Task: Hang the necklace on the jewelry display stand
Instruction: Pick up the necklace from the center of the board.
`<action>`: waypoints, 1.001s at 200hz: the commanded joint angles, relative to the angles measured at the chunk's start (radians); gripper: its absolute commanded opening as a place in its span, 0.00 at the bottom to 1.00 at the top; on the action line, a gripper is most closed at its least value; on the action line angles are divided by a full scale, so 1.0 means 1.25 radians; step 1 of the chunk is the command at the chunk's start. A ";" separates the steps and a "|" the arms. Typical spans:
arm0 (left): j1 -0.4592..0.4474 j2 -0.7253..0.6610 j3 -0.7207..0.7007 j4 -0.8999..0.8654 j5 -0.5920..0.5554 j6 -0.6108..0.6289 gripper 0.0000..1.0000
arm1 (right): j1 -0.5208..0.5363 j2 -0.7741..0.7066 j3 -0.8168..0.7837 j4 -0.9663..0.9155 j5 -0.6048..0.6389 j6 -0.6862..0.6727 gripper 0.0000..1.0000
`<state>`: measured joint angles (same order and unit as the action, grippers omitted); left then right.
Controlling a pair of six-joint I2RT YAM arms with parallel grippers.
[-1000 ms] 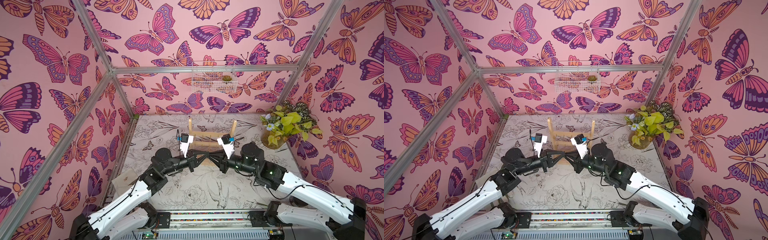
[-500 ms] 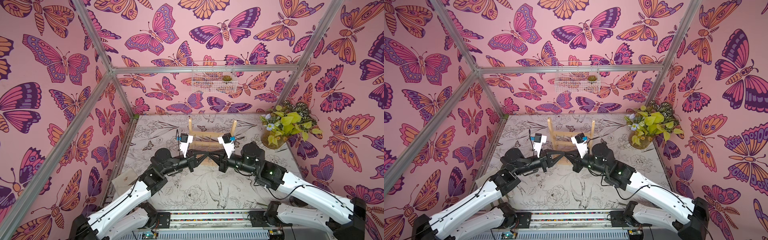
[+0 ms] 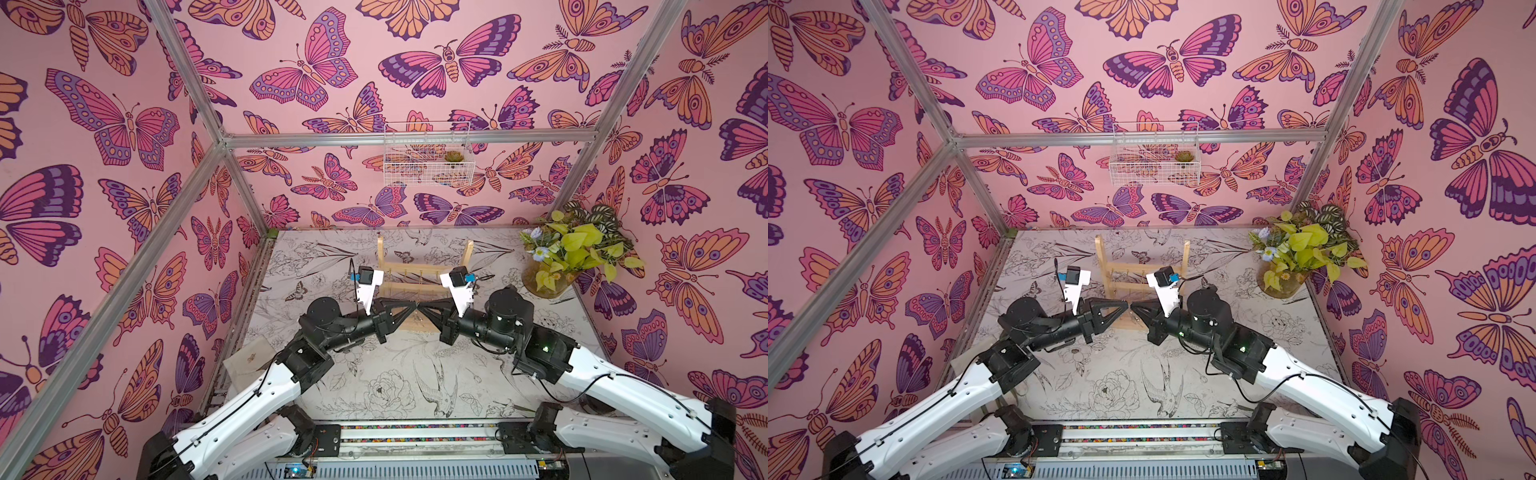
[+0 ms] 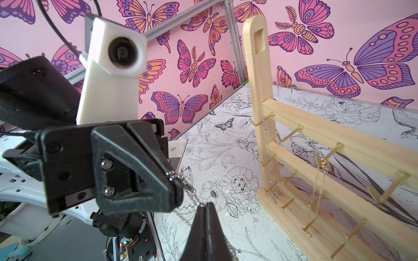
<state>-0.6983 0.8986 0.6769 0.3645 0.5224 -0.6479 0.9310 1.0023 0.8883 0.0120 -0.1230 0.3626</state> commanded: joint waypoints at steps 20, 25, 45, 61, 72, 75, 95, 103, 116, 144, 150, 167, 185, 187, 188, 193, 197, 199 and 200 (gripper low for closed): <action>0.006 0.007 0.009 -0.011 -0.007 0.001 0.00 | 0.004 -0.026 -0.012 0.005 0.046 -0.002 0.00; 0.006 0.010 0.009 -0.012 -0.005 -0.002 0.00 | 0.004 -0.028 -0.013 0.007 0.050 -0.001 0.00; 0.006 0.021 0.017 -0.020 0.001 -0.003 0.00 | 0.004 -0.034 -0.018 0.017 0.054 0.002 0.00; 0.007 0.028 0.020 -0.025 -0.001 -0.004 0.00 | 0.004 -0.035 -0.017 0.023 0.050 0.003 0.00; 0.007 0.032 0.023 -0.028 0.002 -0.004 0.00 | 0.004 -0.034 -0.016 0.028 0.047 0.004 0.00; 0.007 0.034 0.024 -0.029 0.001 -0.006 0.00 | 0.004 -0.034 -0.016 0.028 0.046 0.004 0.00; 0.006 0.040 0.028 -0.034 0.004 -0.008 0.00 | 0.004 -0.030 -0.014 0.034 0.045 0.006 0.00; 0.006 0.042 0.028 -0.034 0.003 -0.010 0.00 | 0.004 -0.027 -0.011 0.035 0.046 0.006 0.00; 0.007 0.041 0.029 -0.034 0.003 -0.011 0.00 | 0.004 -0.022 -0.007 0.035 0.043 0.005 0.00; 0.007 0.035 0.028 -0.034 -0.004 -0.009 0.11 | 0.004 -0.012 -0.003 0.035 0.037 0.006 0.00; 0.007 0.033 0.027 -0.034 -0.006 -0.010 0.11 | 0.004 -0.010 -0.002 0.035 0.036 0.005 0.00; 0.007 0.031 0.027 -0.034 -0.007 -0.009 0.15 | 0.004 -0.009 -0.001 0.035 0.037 0.006 0.00; 0.007 0.031 0.025 -0.033 -0.007 -0.008 0.11 | 0.004 -0.009 0.000 0.034 0.038 0.006 0.00; 0.007 0.031 0.026 -0.033 -0.006 -0.008 0.10 | 0.004 -0.009 0.000 0.033 0.038 0.006 0.00; 0.007 0.031 0.025 -0.033 -0.006 -0.008 0.09 | 0.004 -0.009 0.000 0.033 0.038 0.006 0.00; 0.007 0.031 0.024 -0.031 -0.008 -0.008 0.07 | 0.004 -0.009 0.000 0.033 0.040 0.005 0.00; 0.008 0.031 0.024 -0.031 -0.006 -0.008 0.05 | 0.004 -0.009 0.000 0.033 0.041 0.006 0.00; 0.007 0.031 0.024 -0.031 -0.006 -0.008 0.04 | 0.004 -0.009 0.001 0.032 0.041 0.005 0.00; 0.007 0.030 0.024 -0.031 -0.006 -0.008 0.04 | 0.004 -0.009 0.001 0.032 0.042 0.006 0.00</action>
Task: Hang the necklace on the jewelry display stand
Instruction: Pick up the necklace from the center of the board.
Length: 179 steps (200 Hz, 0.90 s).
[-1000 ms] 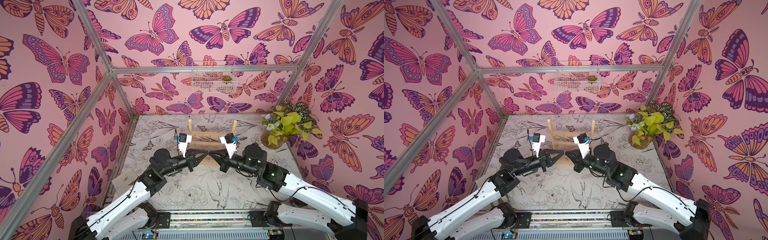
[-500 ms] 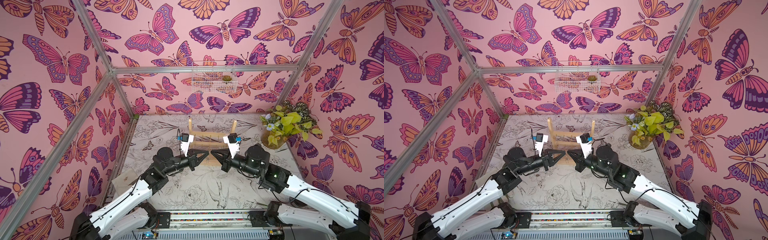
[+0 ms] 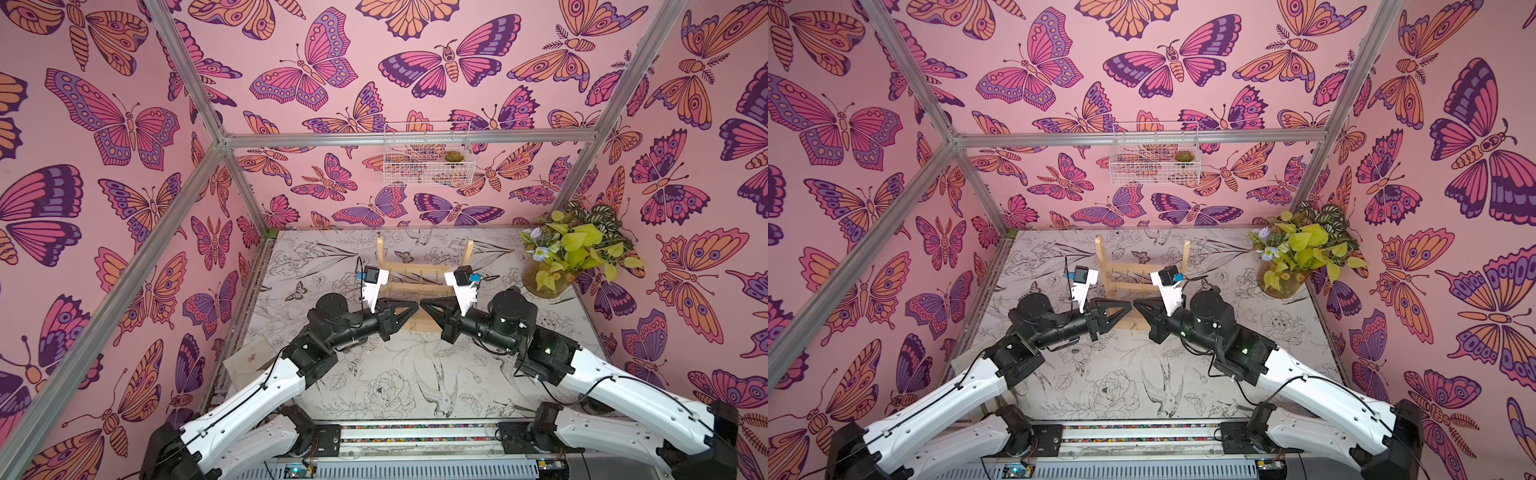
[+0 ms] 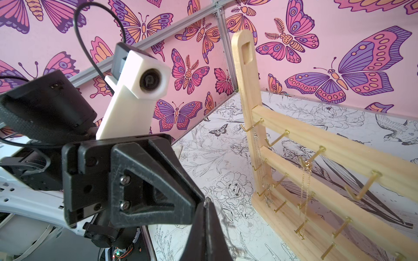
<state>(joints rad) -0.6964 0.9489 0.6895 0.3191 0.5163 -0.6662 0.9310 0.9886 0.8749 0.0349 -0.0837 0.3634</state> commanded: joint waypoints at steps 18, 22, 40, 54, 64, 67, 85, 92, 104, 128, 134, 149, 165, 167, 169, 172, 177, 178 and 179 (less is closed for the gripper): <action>0.006 -0.013 0.012 0.010 -0.004 0.006 0.00 | 0.004 0.000 0.012 0.011 0.017 0.004 0.00; 0.006 -0.015 0.011 0.010 -0.005 0.007 0.00 | 0.004 -0.001 0.012 0.010 0.018 0.003 0.00; 0.005 -0.020 0.008 0.010 -0.012 0.007 0.00 | 0.004 -0.008 0.011 0.004 0.026 0.001 0.00; 0.006 -0.022 0.007 0.010 -0.015 0.007 0.00 | 0.004 -0.013 0.008 0.002 0.032 0.000 0.00; 0.005 -0.020 0.008 0.010 -0.016 0.006 0.00 | 0.004 -0.016 0.006 0.000 0.034 0.000 0.00; 0.005 -0.020 0.008 0.010 -0.015 0.006 0.00 | 0.004 -0.018 0.006 0.000 0.034 0.000 0.00; 0.006 -0.013 0.008 0.009 -0.011 0.007 0.00 | 0.004 -0.022 0.004 0.002 0.036 -0.001 0.00; 0.005 -0.008 0.009 0.003 -0.008 0.009 0.00 | 0.003 -0.022 0.005 0.003 0.036 -0.001 0.00; 0.006 -0.001 0.009 -0.006 -0.015 0.013 0.07 | 0.004 -0.024 0.007 0.001 0.036 -0.003 0.00; 0.005 0.000 -0.005 -0.022 -0.048 0.028 0.20 | 0.004 -0.027 0.008 0.000 0.030 -0.004 0.00; 0.003 -0.002 -0.004 -0.032 -0.058 0.039 0.23 | 0.004 -0.028 0.009 0.000 0.029 -0.004 0.00; -0.001 0.000 -0.002 -0.061 -0.079 0.071 0.28 | 0.004 -0.029 0.013 -0.006 0.027 -0.005 0.00; -0.015 0.007 -0.002 -0.077 -0.105 0.101 0.32 | 0.004 -0.030 0.016 -0.010 0.024 -0.005 0.00; -0.016 0.008 -0.002 -0.080 -0.109 0.103 0.32 | 0.004 -0.030 0.017 -0.011 0.024 -0.006 0.00; -0.018 0.010 -0.002 -0.081 -0.111 0.106 0.32 | 0.004 -0.030 0.017 -0.011 0.024 -0.005 0.00; -0.022 0.012 -0.003 -0.083 -0.116 0.111 0.32 | 0.004 -0.031 0.018 -0.011 0.022 -0.005 0.00; -0.026 0.016 -0.003 -0.086 -0.124 0.118 0.32 | 0.004 -0.031 0.019 -0.011 0.022 -0.005 0.00; -0.027 0.016 -0.003 -0.086 -0.126 0.119 0.32 | 0.004 -0.031 0.019 -0.011 0.022 -0.005 0.00; -0.028 0.016 -0.003 -0.087 -0.128 0.120 0.32 | 0.004 -0.031 0.019 -0.011 0.022 -0.005 0.00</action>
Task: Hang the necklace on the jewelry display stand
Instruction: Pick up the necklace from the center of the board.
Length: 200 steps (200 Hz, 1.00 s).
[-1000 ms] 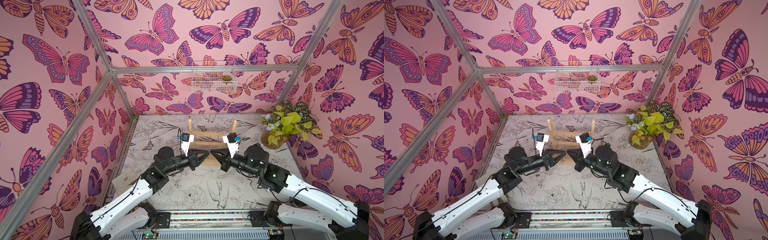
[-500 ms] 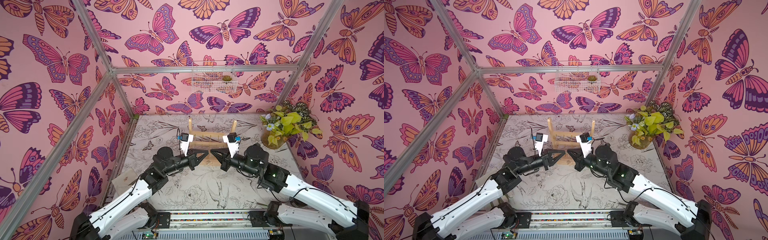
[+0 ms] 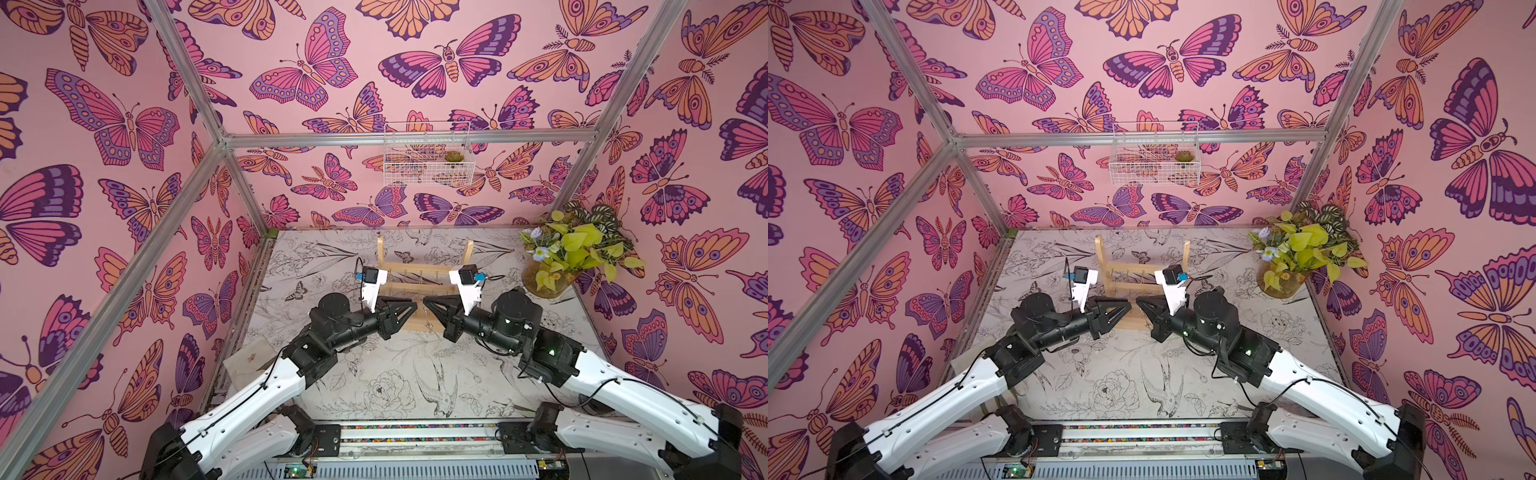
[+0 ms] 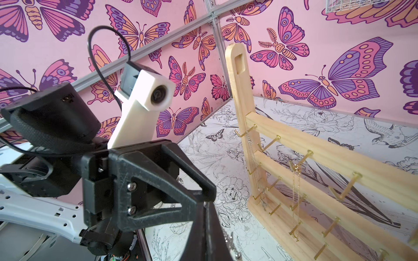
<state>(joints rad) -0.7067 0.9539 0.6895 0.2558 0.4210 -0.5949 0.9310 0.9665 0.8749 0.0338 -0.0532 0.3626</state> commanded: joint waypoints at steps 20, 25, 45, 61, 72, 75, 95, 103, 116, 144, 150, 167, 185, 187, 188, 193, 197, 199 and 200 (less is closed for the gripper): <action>-0.043 0.026 -0.006 -0.047 -0.083 0.095 0.34 | 0.004 -0.014 0.025 -0.013 -0.008 -0.005 0.00; -0.049 0.028 -0.007 -0.049 -0.095 0.102 0.35 | 0.004 -0.014 0.027 -0.012 -0.010 -0.005 0.00; -0.064 0.035 -0.013 -0.057 -0.140 0.118 0.35 | 0.004 -0.012 0.032 -0.009 -0.024 -0.002 0.00; -0.066 0.036 -0.017 -0.059 -0.154 0.127 0.35 | 0.004 -0.011 0.039 -0.007 -0.035 -0.002 0.00; -0.068 0.032 -0.019 -0.064 -0.169 0.131 0.34 | 0.004 -0.010 0.043 -0.010 -0.039 -0.003 0.00; -0.068 0.030 -0.020 -0.065 -0.171 0.131 0.34 | 0.004 -0.010 0.044 -0.011 -0.040 -0.003 0.00; -0.068 0.018 -0.025 -0.073 -0.180 0.134 0.35 | 0.004 -0.012 0.052 -0.024 -0.032 -0.008 0.00; -0.068 0.013 -0.026 -0.080 -0.180 0.137 0.35 | 0.004 -0.013 0.052 -0.025 -0.028 -0.009 0.00; -0.068 0.010 -0.027 -0.094 -0.184 0.142 0.35 | 0.004 -0.015 0.055 -0.030 -0.025 -0.011 0.00; -0.069 0.019 -0.038 -0.100 -0.191 0.140 0.35 | 0.004 -0.018 0.060 -0.032 -0.033 -0.013 0.00; -0.069 0.021 -0.040 -0.100 -0.193 0.140 0.35 | 0.004 -0.018 0.061 -0.032 -0.034 -0.013 0.00; -0.071 0.026 -0.041 -0.100 -0.201 0.139 0.35 | 0.004 -0.018 0.062 -0.032 -0.038 -0.015 0.00; -0.072 0.030 -0.037 -0.099 -0.208 0.145 0.35 | 0.004 -0.016 0.063 -0.029 -0.049 -0.013 0.00; -0.072 0.031 -0.035 -0.099 -0.208 0.146 0.36 | 0.004 -0.015 0.063 -0.029 -0.049 -0.013 0.00; -0.073 0.031 -0.035 -0.099 -0.208 0.146 0.36 | 0.004 -0.015 0.063 -0.028 -0.051 -0.013 0.00; -0.073 0.033 -0.032 -0.099 -0.206 0.148 0.36 | 0.004 -0.015 0.063 -0.027 -0.053 -0.012 0.00; -0.073 0.033 -0.030 -0.099 -0.204 0.148 0.36 | 0.004 -0.014 0.064 -0.027 -0.054 -0.012 0.00; -0.074 0.034 -0.028 -0.099 -0.202 0.149 0.36 | 0.004 -0.014 0.065 -0.027 -0.055 -0.012 0.00; -0.074 0.034 -0.029 -0.099 -0.201 0.149 0.36 | 0.004 -0.014 0.065 -0.027 -0.055 -0.012 0.00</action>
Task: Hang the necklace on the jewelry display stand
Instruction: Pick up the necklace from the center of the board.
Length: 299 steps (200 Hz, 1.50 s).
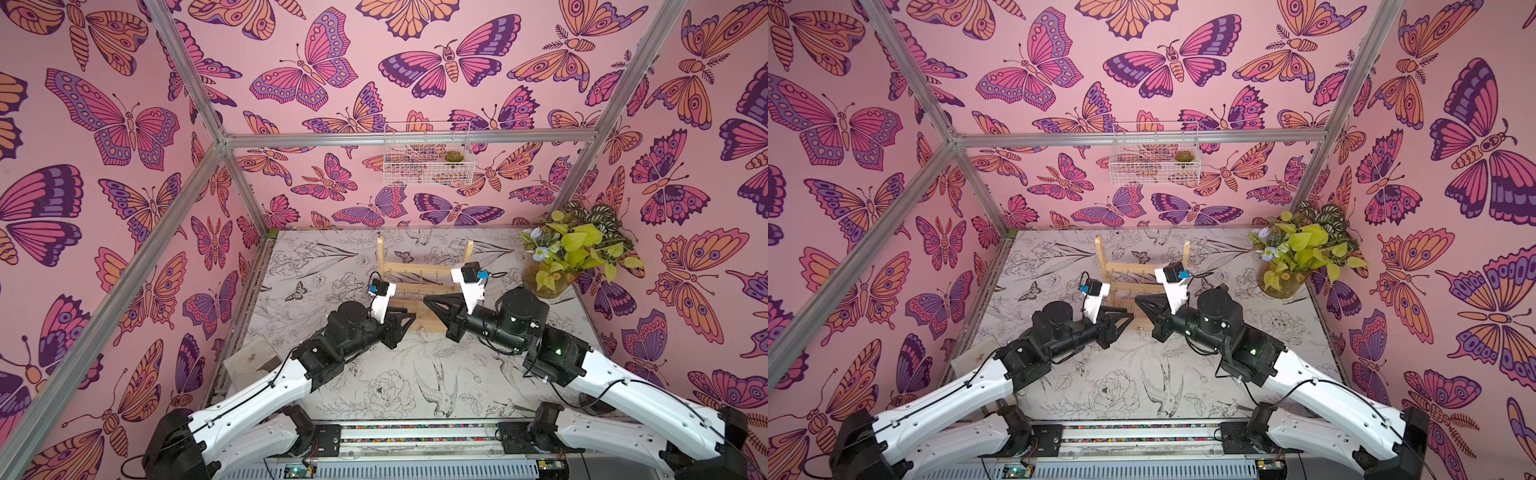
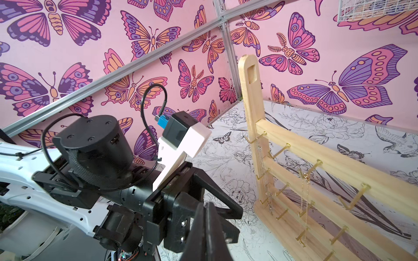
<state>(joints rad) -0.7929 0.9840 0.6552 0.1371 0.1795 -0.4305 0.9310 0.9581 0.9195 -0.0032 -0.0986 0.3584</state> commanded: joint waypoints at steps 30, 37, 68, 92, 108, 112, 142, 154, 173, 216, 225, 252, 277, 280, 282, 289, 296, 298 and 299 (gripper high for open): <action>-0.024 0.014 0.009 -0.004 -0.002 0.029 0.37 | 0.004 -0.003 0.029 0.005 -0.022 -0.007 0.00; -0.029 0.014 0.009 -0.004 -0.004 0.031 0.37 | 0.004 -0.003 0.030 0.005 -0.022 -0.007 0.00; -0.040 0.002 0.007 -0.006 -0.017 0.036 0.37 | 0.004 -0.002 0.035 0.001 -0.023 -0.011 0.00; -0.041 -0.014 0.009 -0.025 -0.034 0.045 0.36 | 0.004 -0.002 0.037 -0.004 -0.018 -0.014 0.00; -0.041 -0.022 0.010 -0.041 -0.047 0.052 0.35 | 0.004 -0.003 0.039 -0.007 -0.016 -0.014 0.00; -0.041 -0.024 0.010 -0.043 -0.049 0.052 0.35 | 0.003 -0.004 0.039 -0.007 -0.014 -0.015 0.00; -0.041 -0.040 0.010 -0.045 -0.038 0.054 0.35 | 0.004 -0.001 0.040 -0.007 -0.017 -0.015 0.00; -0.042 -0.040 0.012 -0.045 -0.036 0.054 0.35 | 0.004 0.001 0.040 -0.005 -0.020 -0.014 0.00; -0.045 -0.040 0.017 -0.045 -0.034 0.055 0.36 | 0.004 0.003 0.042 -0.003 -0.022 -0.014 0.00; -0.052 -0.066 0.022 -0.045 -0.023 0.058 0.34 | 0.004 0.008 0.044 -0.004 -0.016 -0.012 0.00; -0.054 -0.071 0.023 -0.045 -0.014 0.061 0.32 | 0.004 0.009 0.045 -0.005 -0.015 -0.012 0.00; -0.063 -0.072 0.026 -0.045 -0.018 0.066 0.28 | 0.004 0.012 0.046 -0.002 -0.021 -0.012 0.00; -0.068 -0.062 0.029 -0.045 -0.025 0.072 0.30 | 0.004 0.014 0.046 -0.001 -0.021 -0.009 0.00; -0.069 -0.062 0.029 -0.044 -0.025 0.072 0.30 | 0.004 0.014 0.046 -0.001 -0.021 -0.009 0.00; -0.069 -0.061 0.030 -0.044 -0.025 0.072 0.31 | 0.004 0.014 0.046 -0.001 -0.020 -0.009 0.00; -0.072 -0.060 0.032 -0.043 -0.027 0.073 0.32 | 0.004 0.015 0.046 -0.001 -0.021 -0.009 0.00; -0.075 -0.057 0.034 -0.043 -0.033 0.074 0.32 | 0.004 0.014 0.046 0.000 -0.023 -0.009 0.00; -0.075 -0.057 0.033 -0.043 -0.035 0.075 0.32 | 0.004 0.014 0.046 0.000 -0.023 -0.008 0.00; -0.075 -0.057 0.034 -0.043 -0.036 0.075 0.32 | 0.004 0.014 0.045 0.000 -0.024 -0.008 0.00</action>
<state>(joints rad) -0.8745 0.9058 0.6712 0.0864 0.1440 -0.3569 0.9310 0.9699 0.9382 -0.0113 -0.1169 0.3580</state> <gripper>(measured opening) 0.317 0.045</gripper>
